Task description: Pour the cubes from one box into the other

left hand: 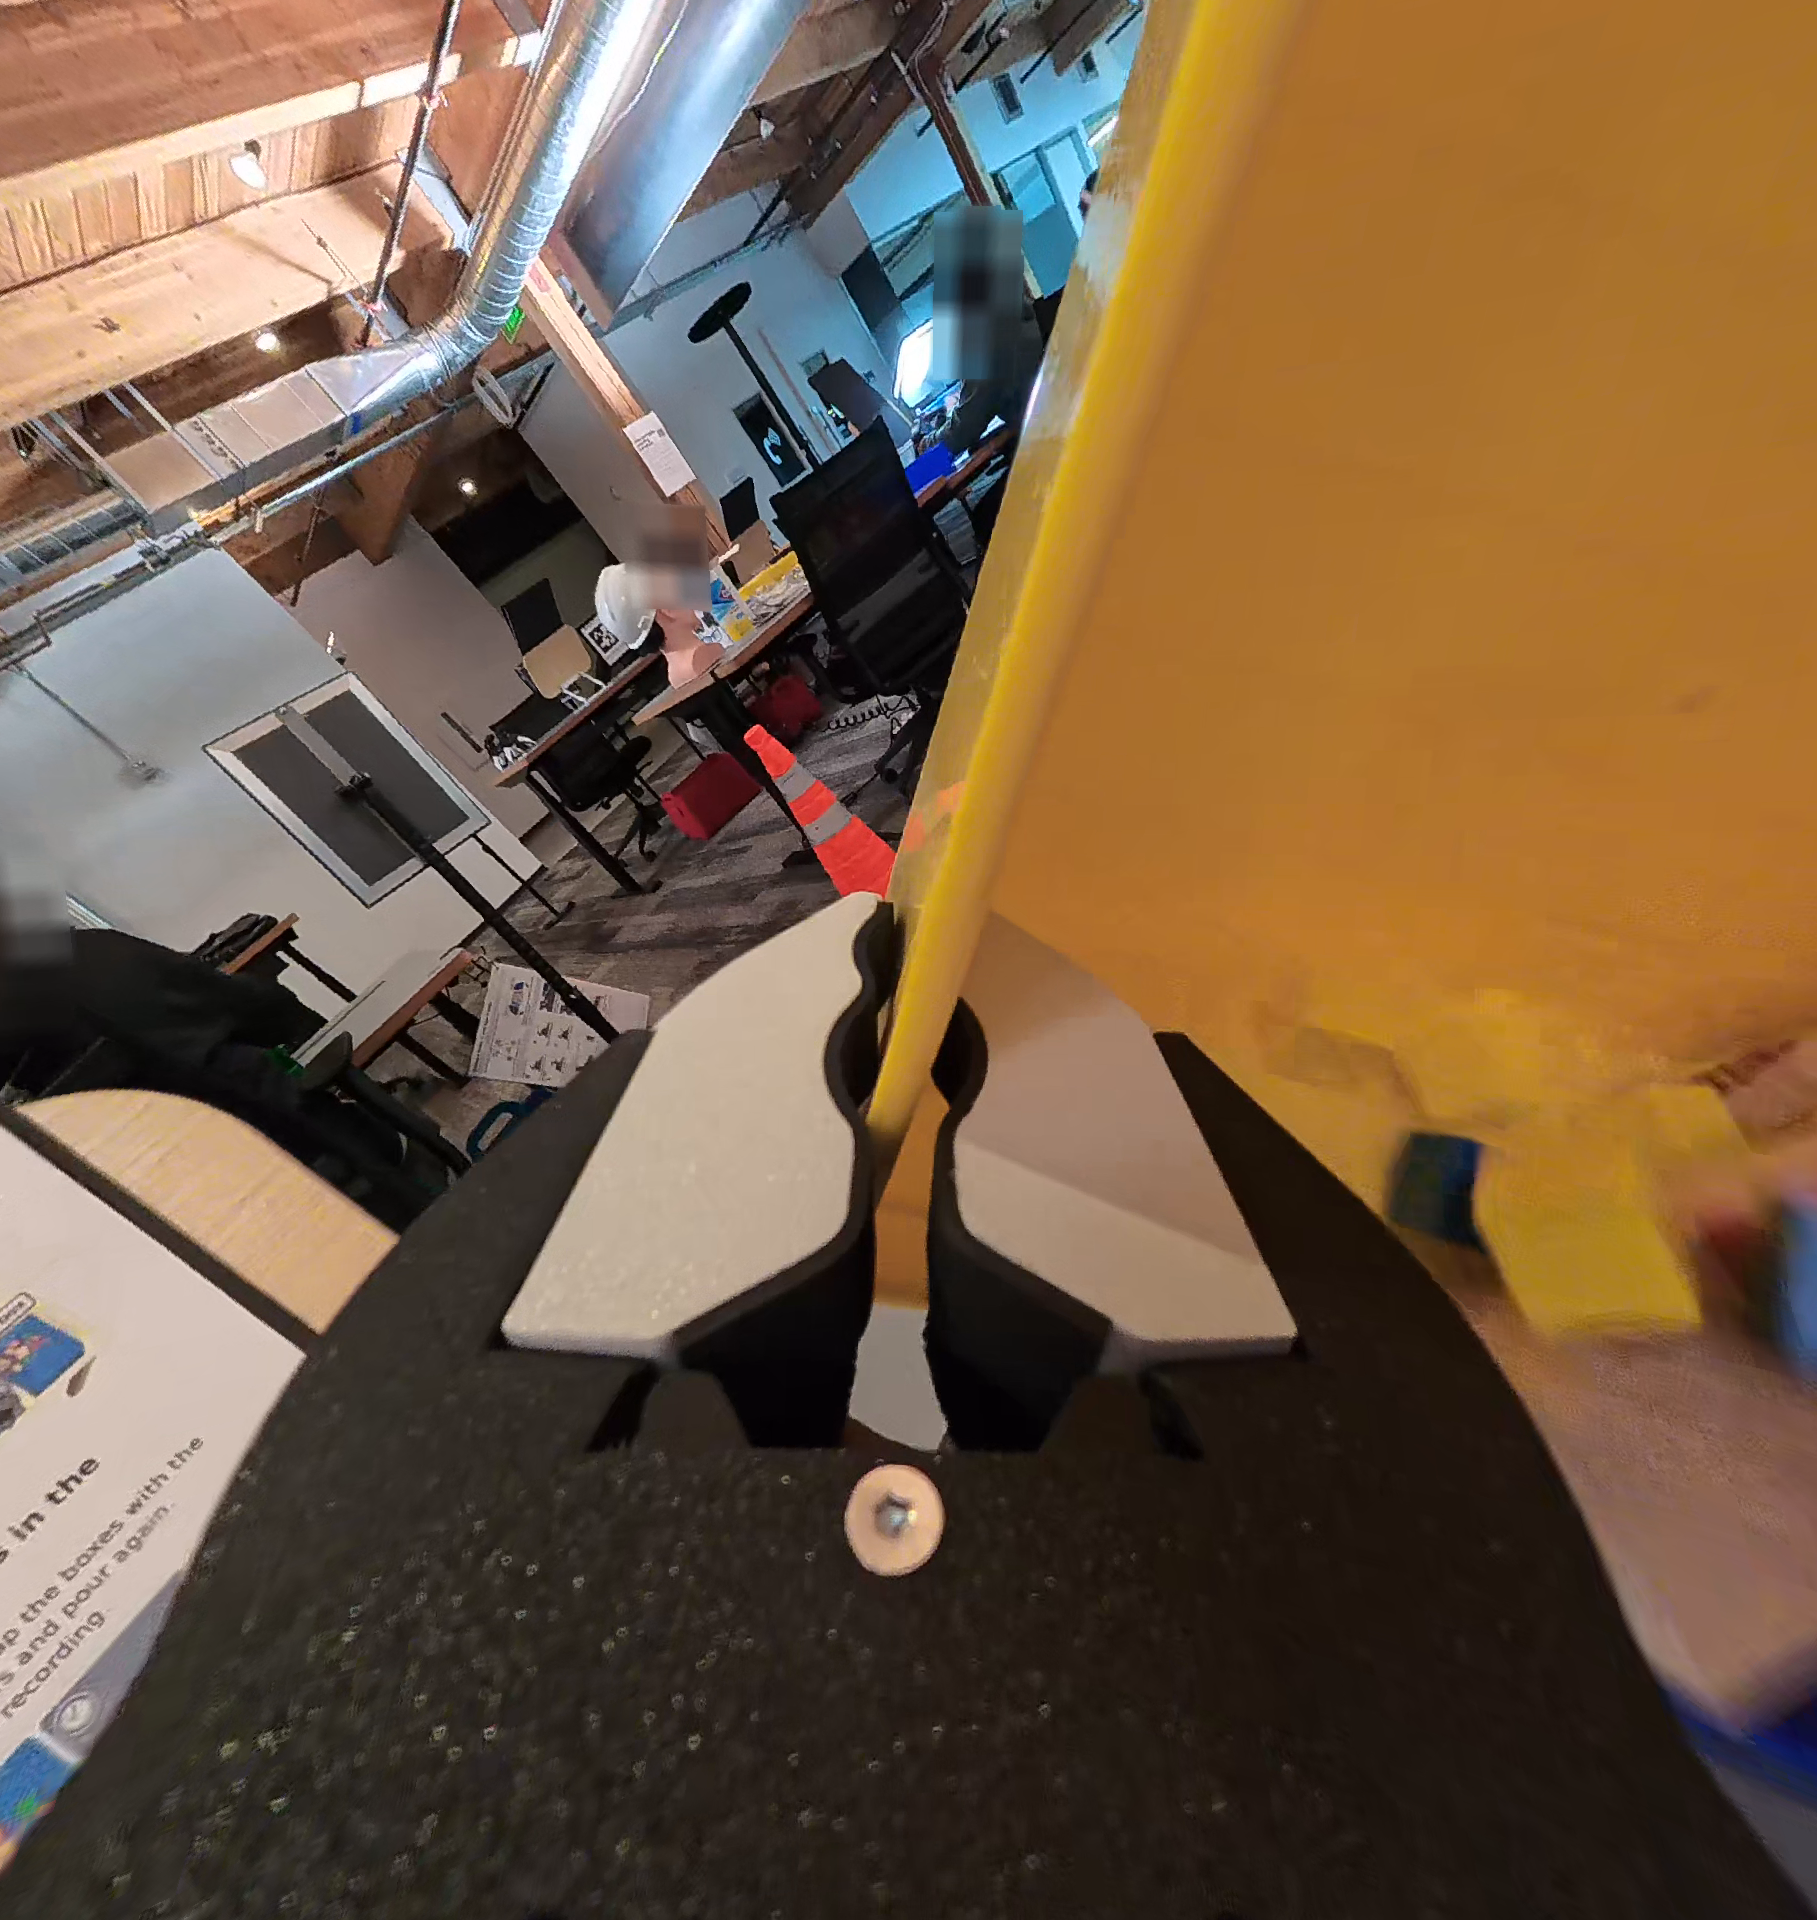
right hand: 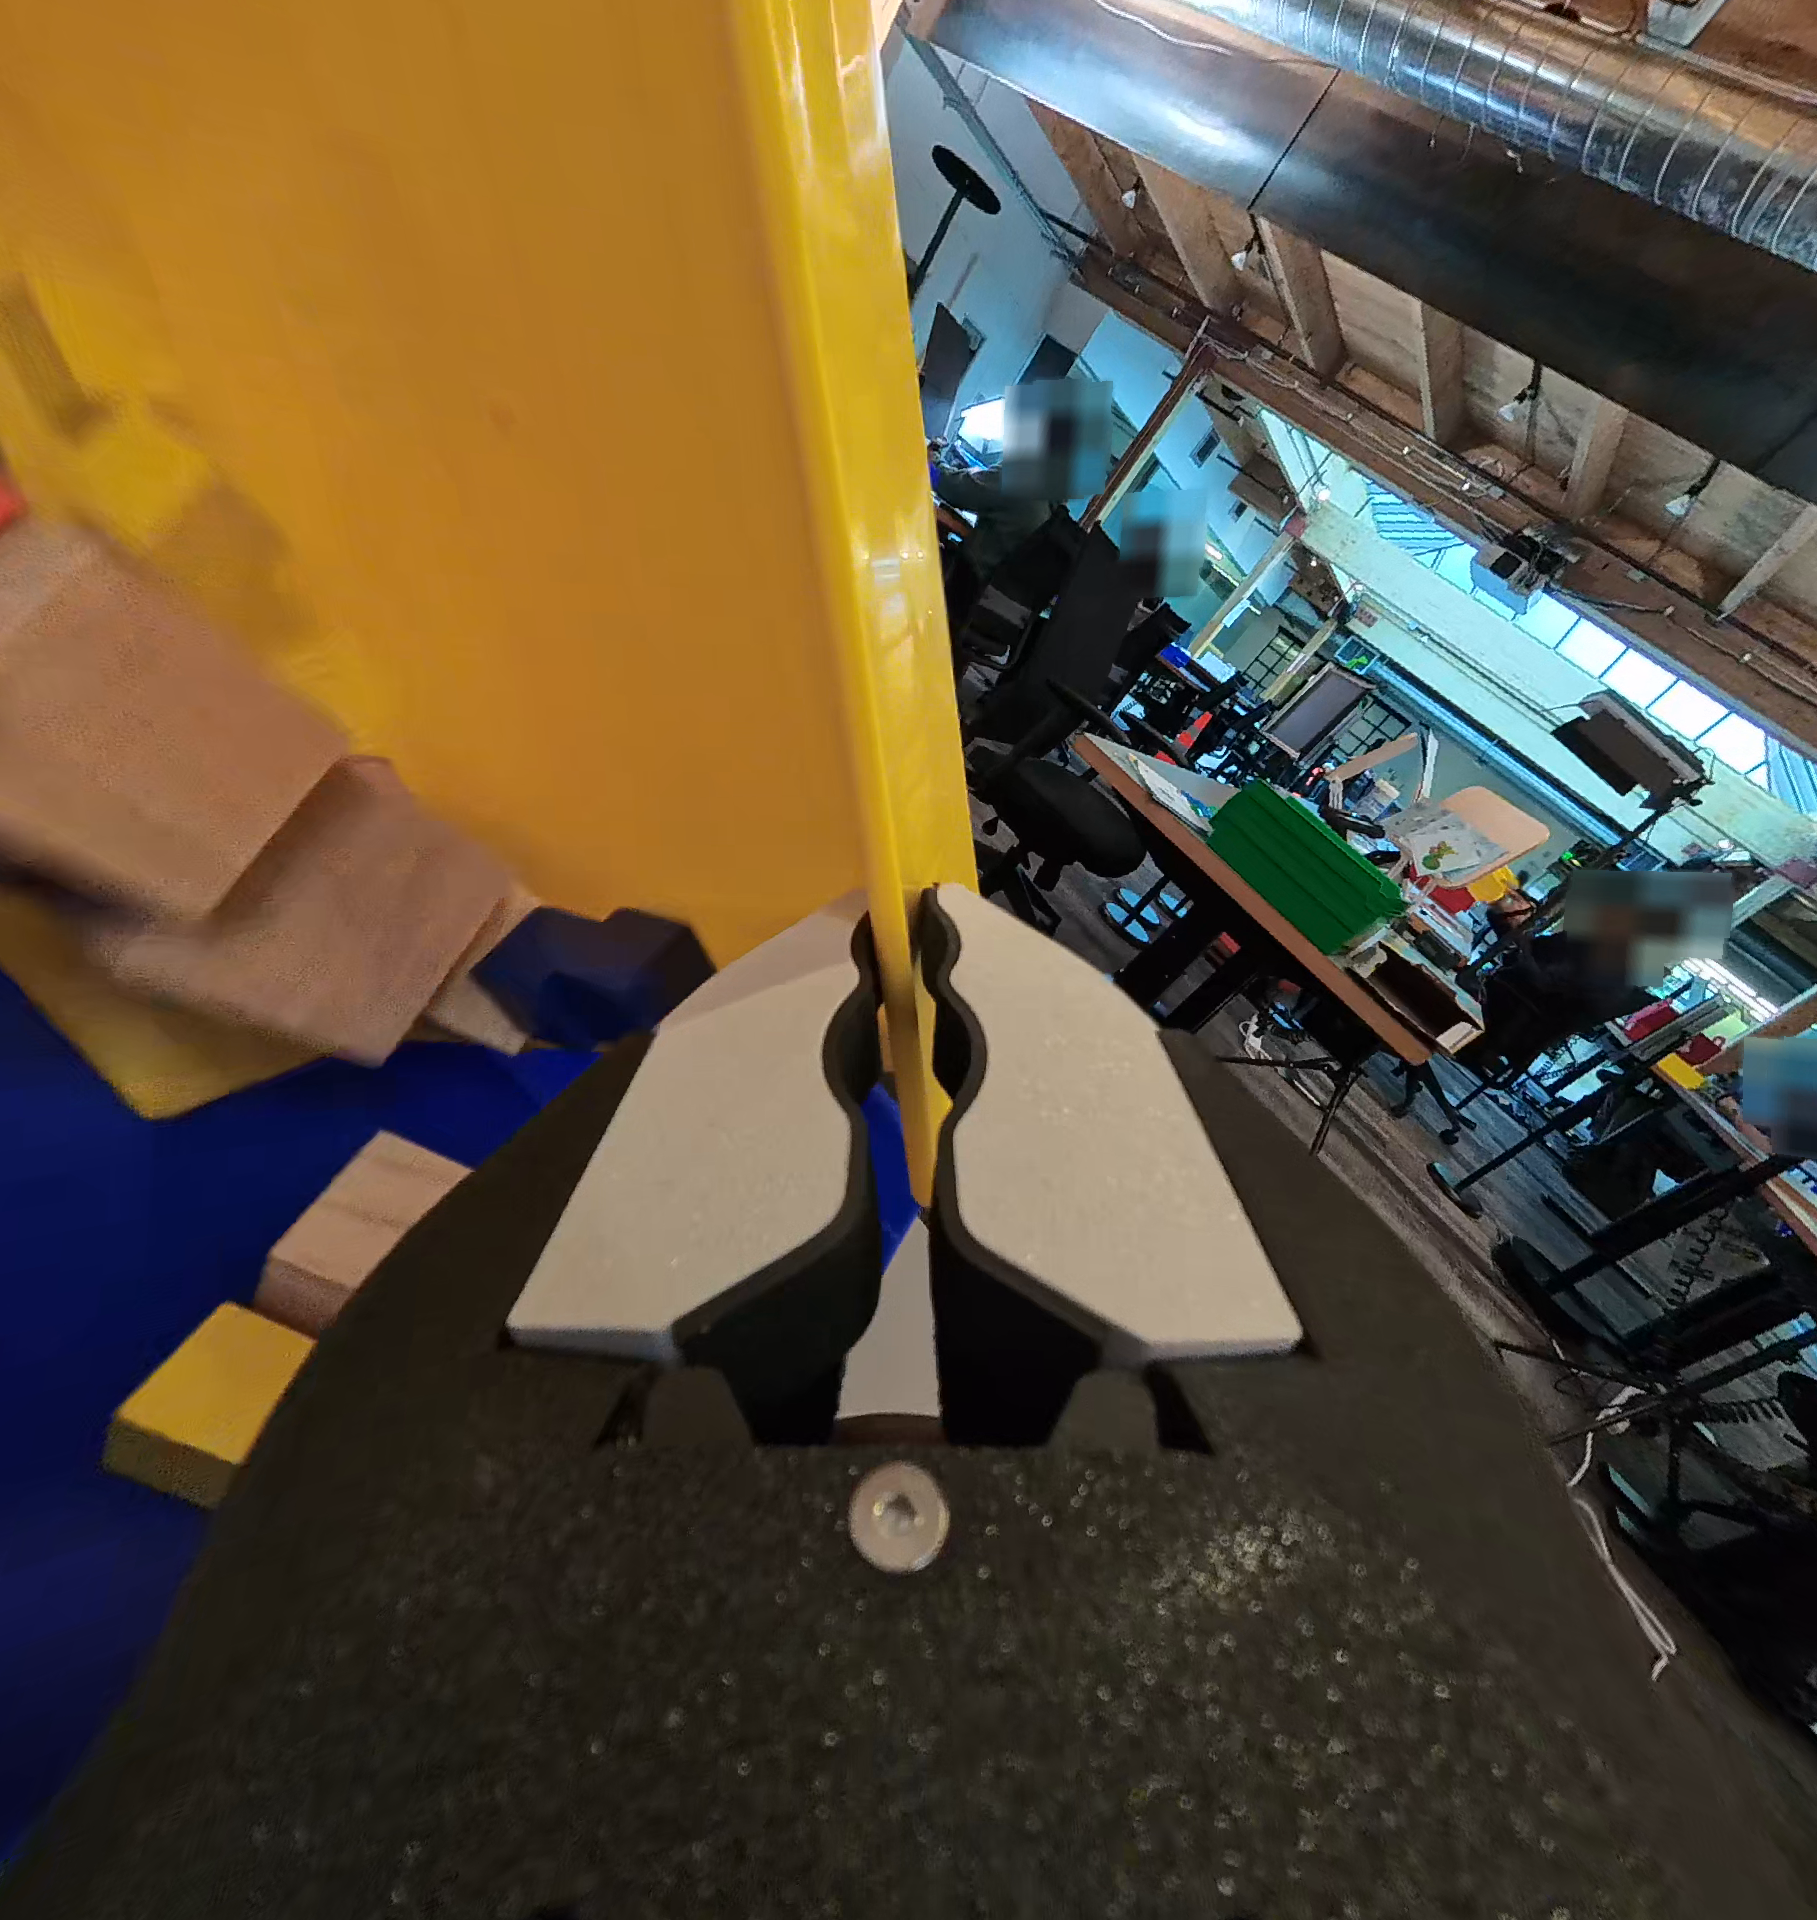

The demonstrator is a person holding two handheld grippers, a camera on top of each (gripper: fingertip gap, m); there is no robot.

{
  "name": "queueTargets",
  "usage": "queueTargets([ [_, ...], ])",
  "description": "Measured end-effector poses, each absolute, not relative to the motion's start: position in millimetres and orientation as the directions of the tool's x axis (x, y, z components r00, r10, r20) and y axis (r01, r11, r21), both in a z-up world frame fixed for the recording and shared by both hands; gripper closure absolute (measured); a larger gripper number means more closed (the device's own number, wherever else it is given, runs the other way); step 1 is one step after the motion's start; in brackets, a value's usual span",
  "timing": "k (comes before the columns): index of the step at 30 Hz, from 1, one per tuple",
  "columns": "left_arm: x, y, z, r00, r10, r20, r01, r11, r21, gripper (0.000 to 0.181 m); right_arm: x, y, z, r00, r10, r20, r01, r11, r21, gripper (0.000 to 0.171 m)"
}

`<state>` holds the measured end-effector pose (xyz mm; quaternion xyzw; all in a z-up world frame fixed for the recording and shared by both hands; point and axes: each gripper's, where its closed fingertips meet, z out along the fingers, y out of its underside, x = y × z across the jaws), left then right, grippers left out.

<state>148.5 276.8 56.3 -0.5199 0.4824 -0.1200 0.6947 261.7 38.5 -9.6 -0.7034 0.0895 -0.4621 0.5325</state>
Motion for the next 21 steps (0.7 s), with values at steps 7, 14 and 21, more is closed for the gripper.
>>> queueTargets([
  [7, 149, 282, 60, 0.511, -0.666, -0.544, -0.320, 0.440, -0.839, 0.177, 260, 42, -6, 0.542, -0.625, 0.562, 0.385, -0.409, -0.827, 0.167],
  [14, 155, 282, 63, 0.502, -0.678, -0.536, -0.308, 0.439, -0.844, 0.177, 262, 40, 0, 0.526, -0.638, 0.562, 0.388, -0.407, -0.827, 0.167],
  [21, 152, 281, 83, 0.529, -0.648, -0.549, -0.284, 0.474, -0.833, 0.177, 265, 43, 13, 0.513, -0.654, 0.555, 0.411, -0.380, -0.828, 0.167],
])
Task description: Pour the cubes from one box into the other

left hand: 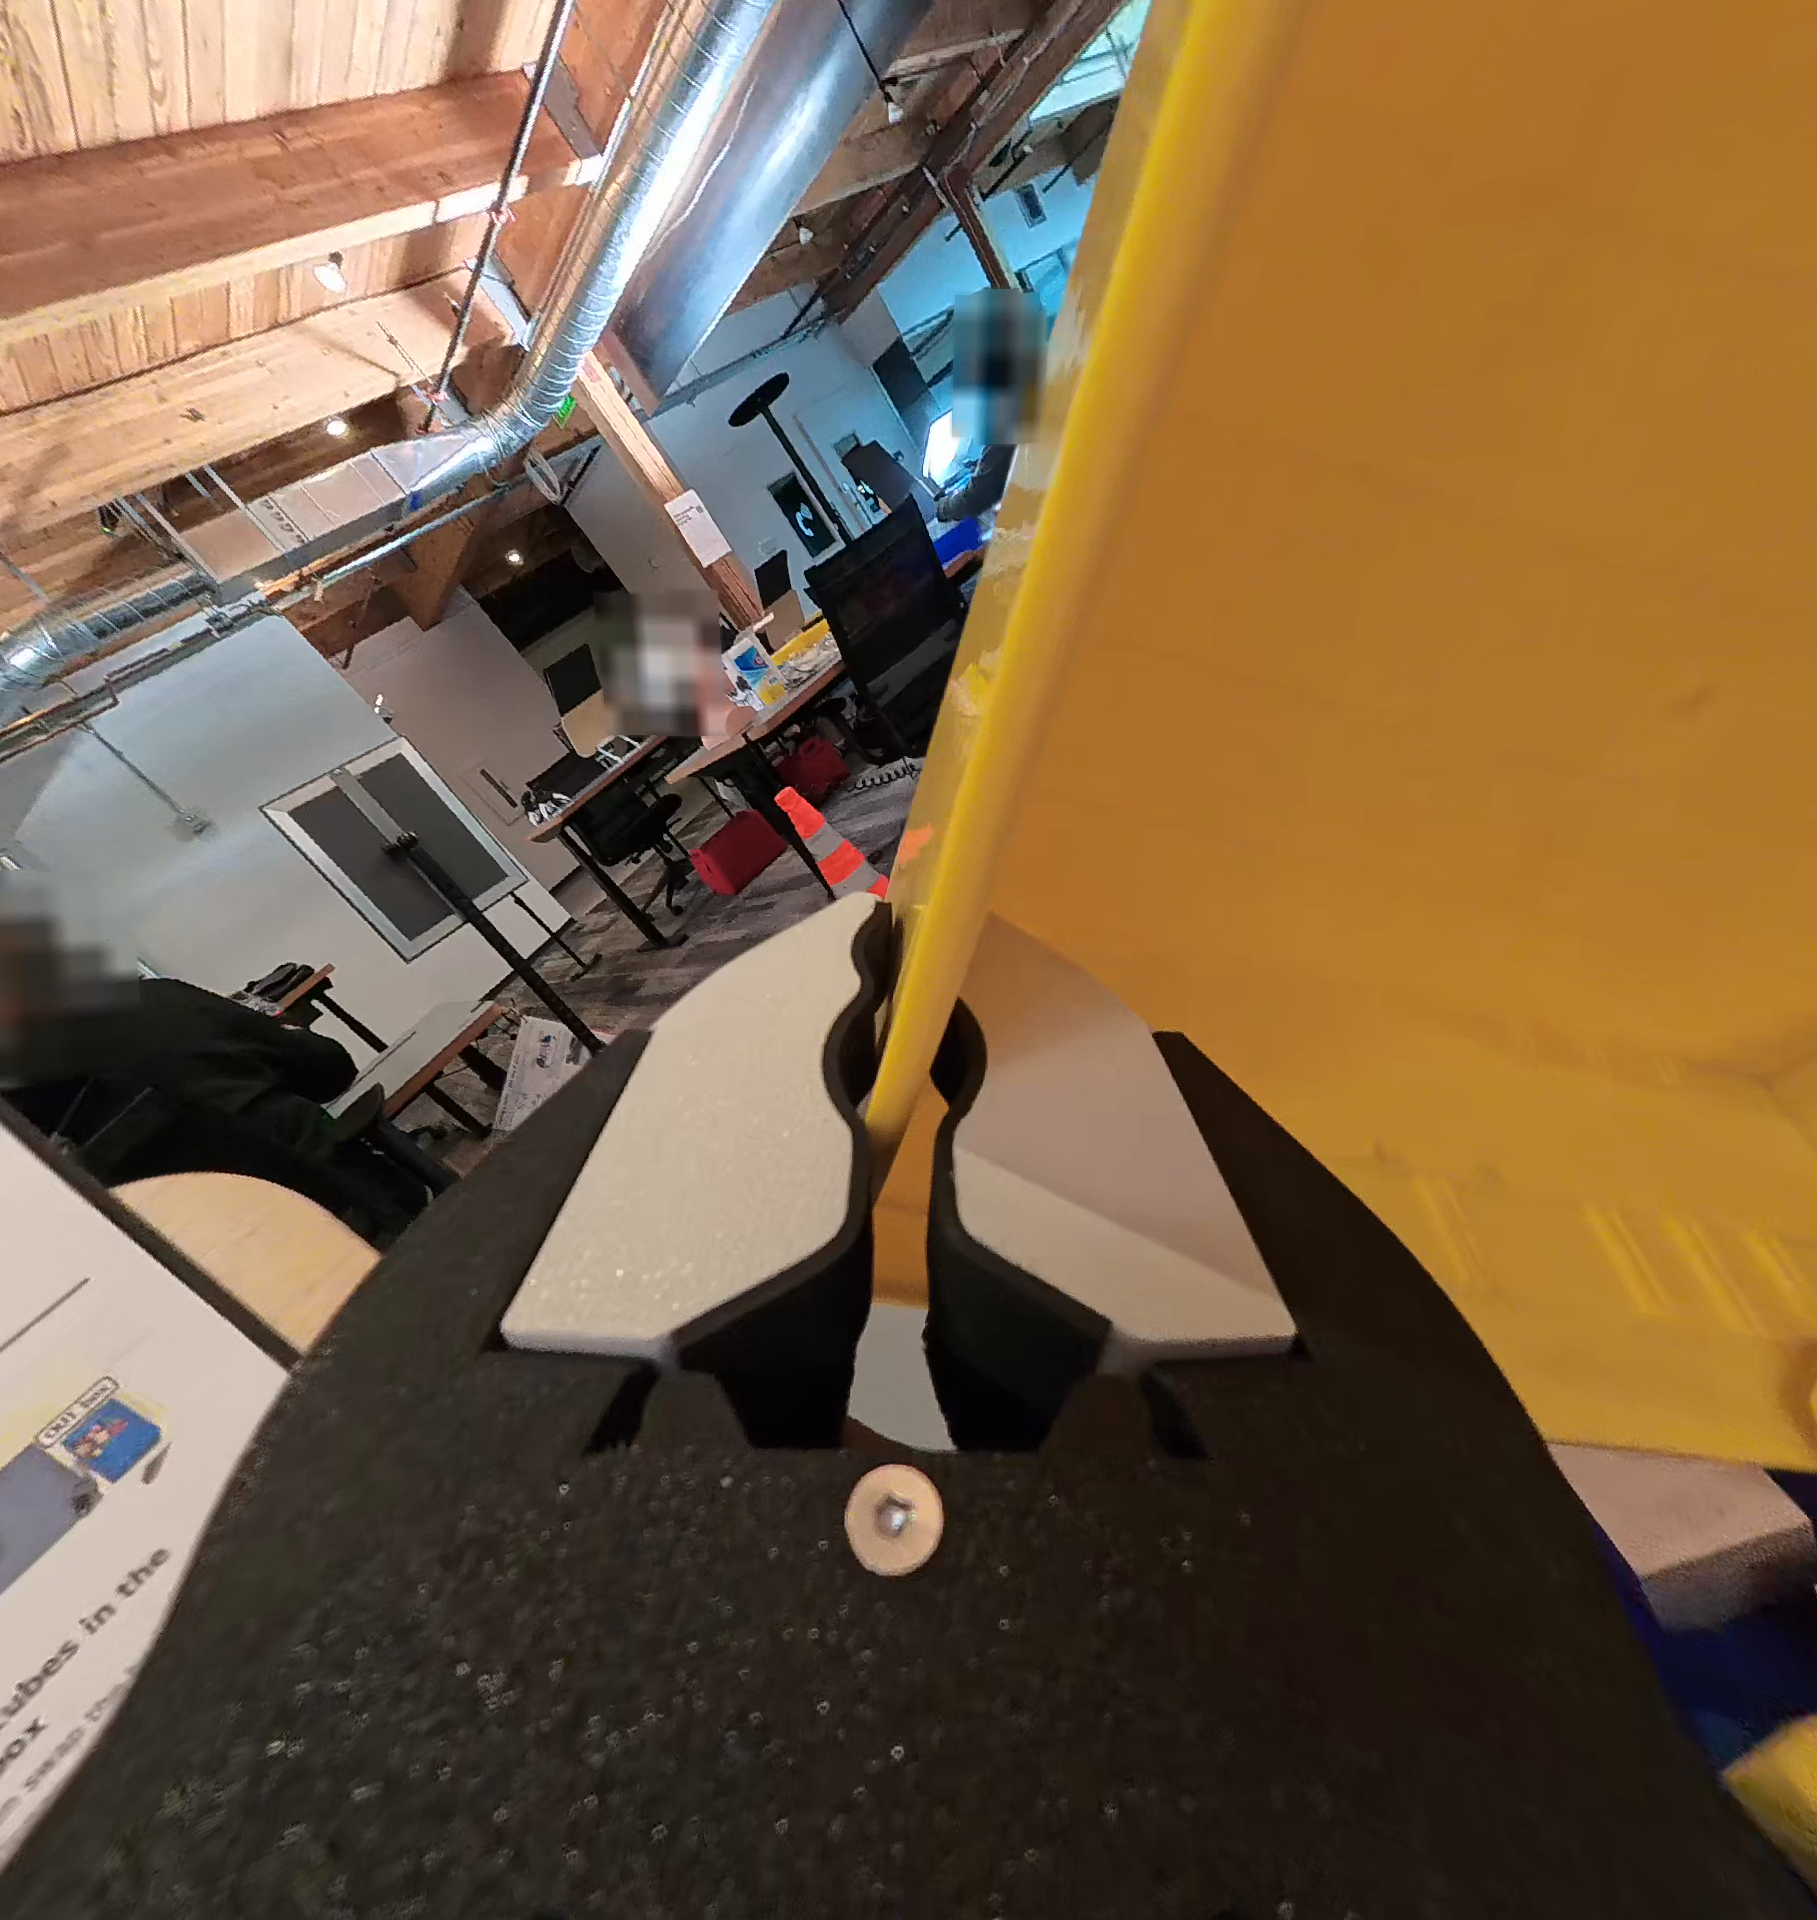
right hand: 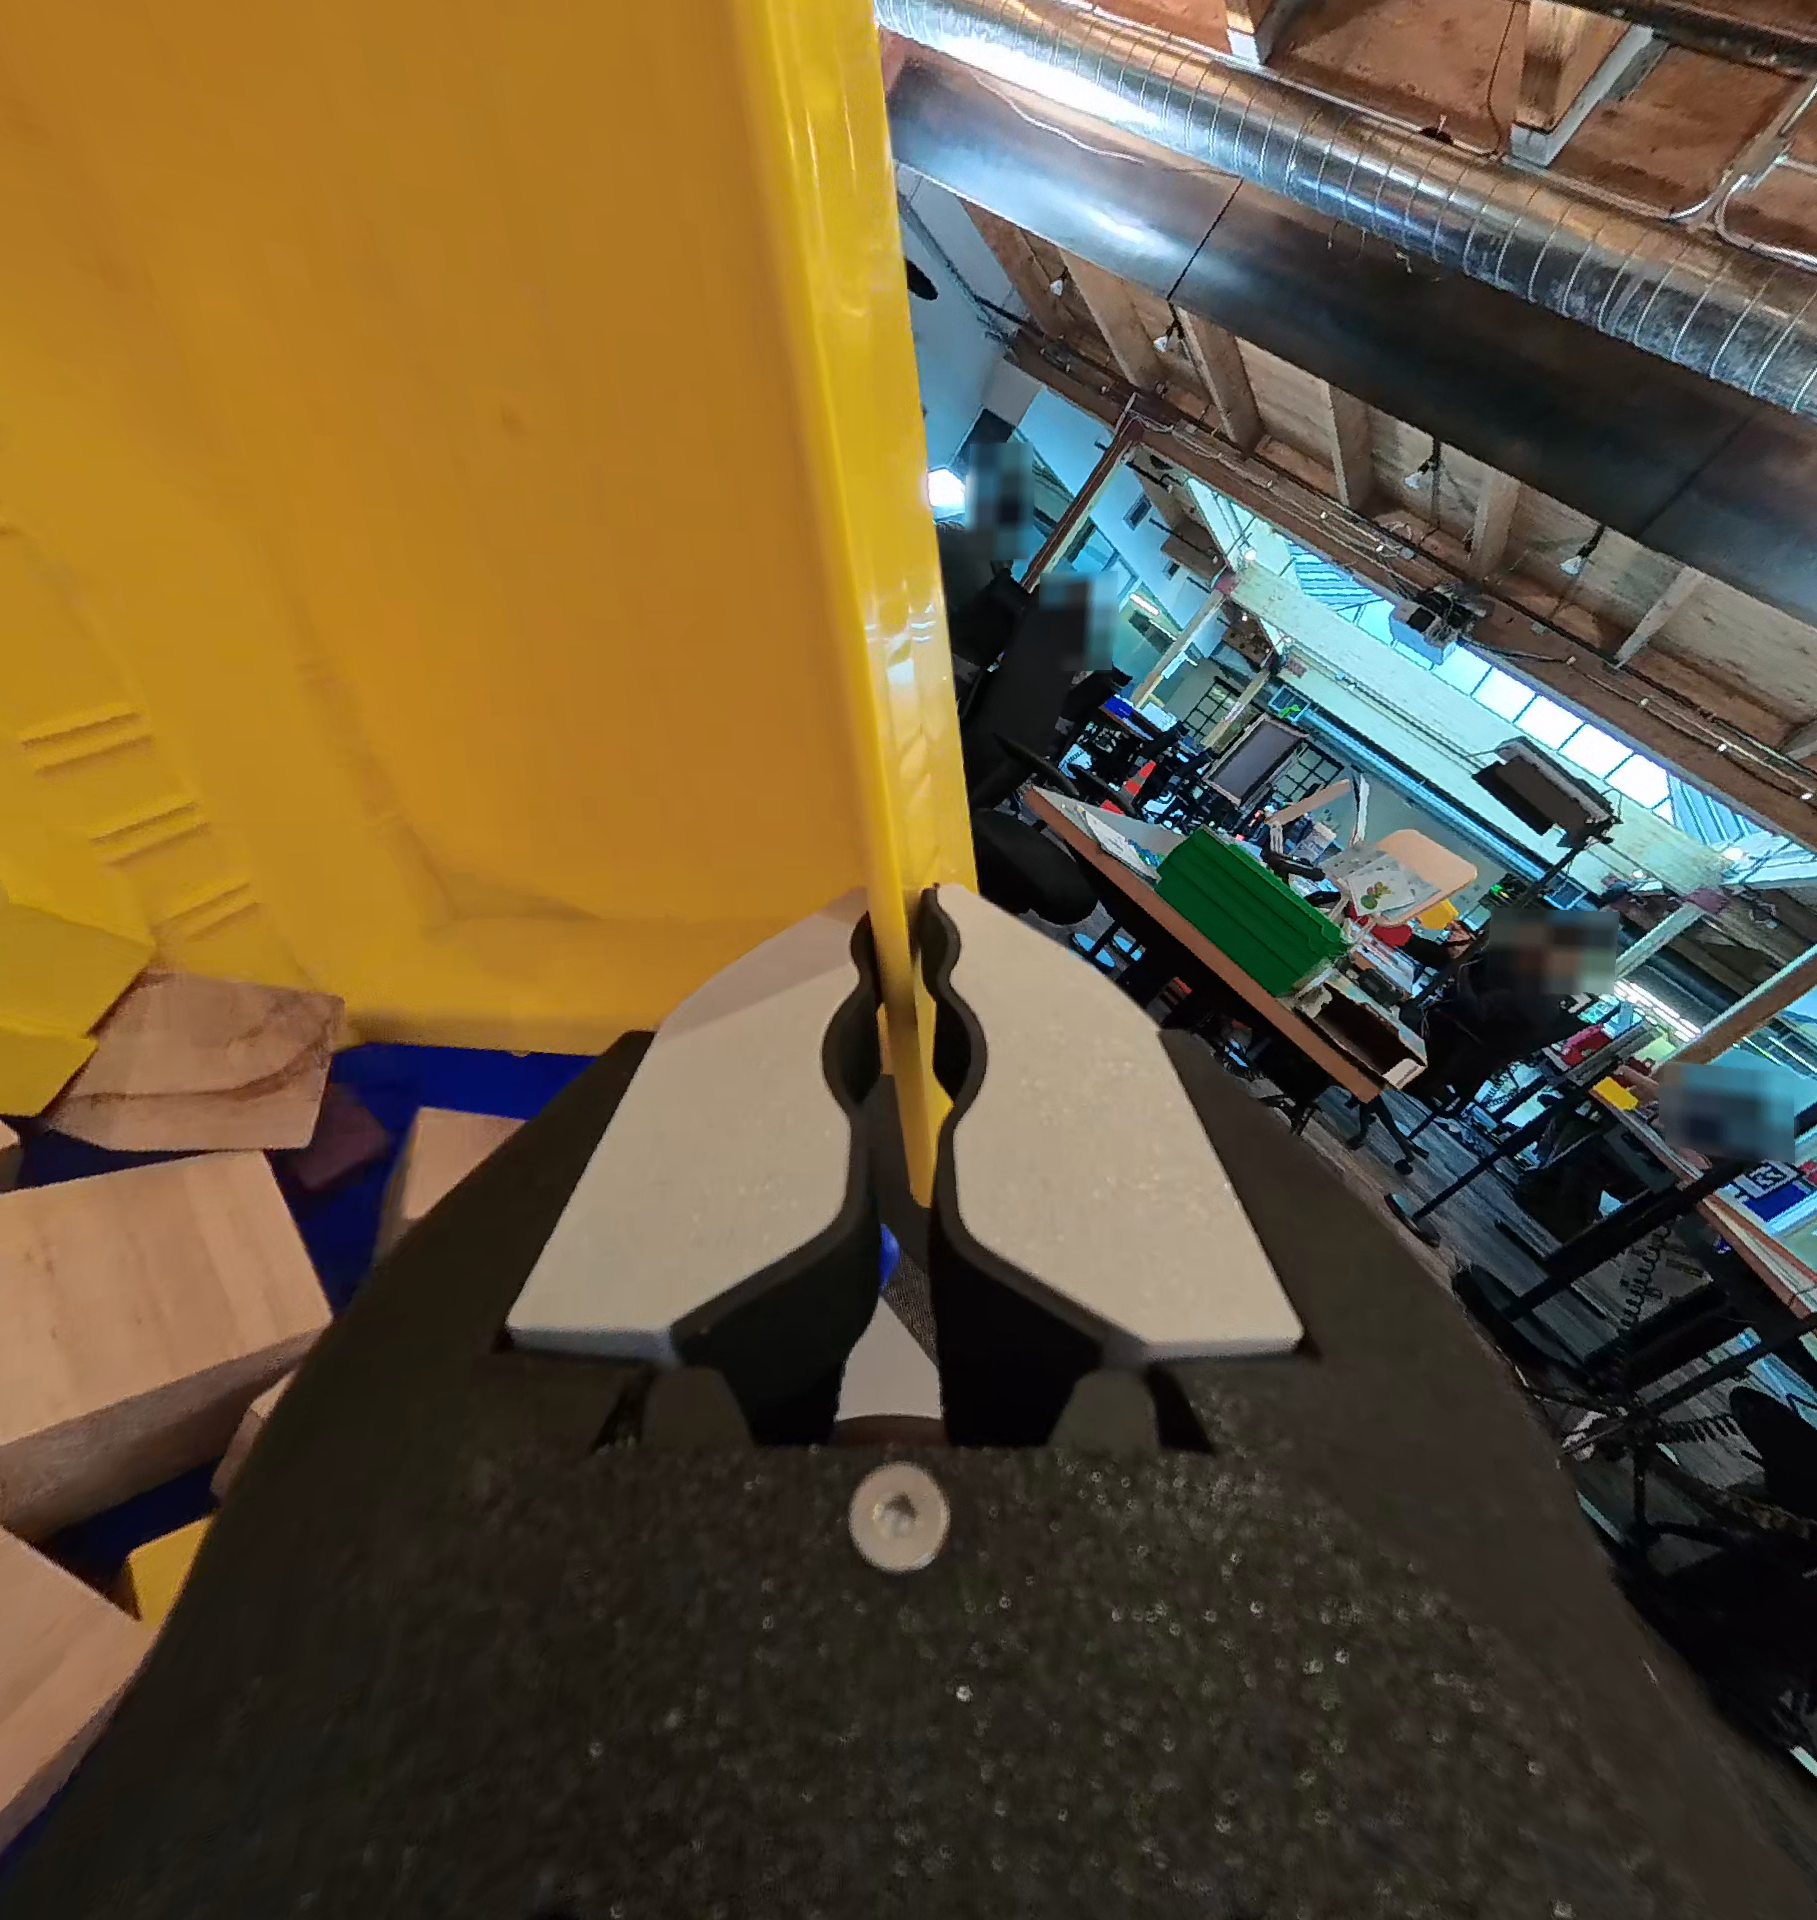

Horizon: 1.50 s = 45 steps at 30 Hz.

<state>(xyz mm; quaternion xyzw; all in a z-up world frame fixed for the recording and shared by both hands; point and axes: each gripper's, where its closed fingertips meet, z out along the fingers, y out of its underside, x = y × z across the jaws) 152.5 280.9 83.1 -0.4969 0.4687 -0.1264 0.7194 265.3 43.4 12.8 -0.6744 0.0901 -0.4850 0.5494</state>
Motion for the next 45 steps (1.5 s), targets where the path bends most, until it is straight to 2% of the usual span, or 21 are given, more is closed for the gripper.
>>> queueTargets([
  [9, 142, 274, 119, 0.587, -0.601, -0.542, -0.254, 0.499, -0.829, 0.177, 271, 46, 46, 0.506, -0.679, 0.531, 0.458, -0.310, -0.833, 0.166],
  [13, 134, 263, 147, 0.564, -0.570, -0.598, -0.351, 0.490, -0.798, 0.177, 272, 40, 74, 0.557, -0.669, 0.491, 0.434, -0.269, -0.860, 0.166],
  [18, 99, 240, 196, 0.490, -0.487, -0.723, -0.559, 0.461, -0.690, 0.178, 252, 33, 105, 0.709, -0.581, 0.400, 0.334, -0.223, -0.916, 0.166],
  [21, 64, 224, 231, 0.468, -0.462, -0.753, -0.658, 0.387, -0.646, 0.177, 218, 34, 113, 0.815, -0.460, 0.353, 0.264, -0.247, -0.932, 0.166],
  [24, 14, 211, 253, 0.366, -0.434, -0.823, -0.812, 0.284, -0.510, 0.178, 167, 35, 114, 0.908, -0.306, 0.287, 0.208, -0.264, -0.942, 0.167],
  [26, -33, 203, 256, 0.283, -0.435, -0.855, -0.906, 0.171, -0.387, 0.178, 125, 37, 111, 0.968, -0.178, 0.177, 0.130, -0.244, -0.961, 0.167],
  [31, -174, 179, 230, 0.116, -0.507, -0.854, -0.991, -0.115, -0.066, 0.179, -9, 43, 62, 0.988, 0.155, 0.011, 0.074, -0.409, -0.910, 0.168],
  [36, -324, 177, 163, 0.088, -0.666, -0.741, -0.927, -0.328, 0.184, 0.179, -171, 30, -10, 0.883, 0.456, -0.112, 0.230, -0.627, -0.744, 0.166],
  [41, -443, 196, 70, 0.209, -0.817, -0.538, -0.888, -0.389, 0.246, 0.177, -281, 17, -54, 0.794, 0.566, -0.223, 0.340, -0.717, -0.609, 0.164],
  [45, -481, 223, 3, 0.264, -0.867, -0.423, -0.918, -0.361, 0.165, 0.177, -307, 32, -81, 0.807, 0.562, -0.184, 0.408, -0.754, -0.515, 0.163],
])
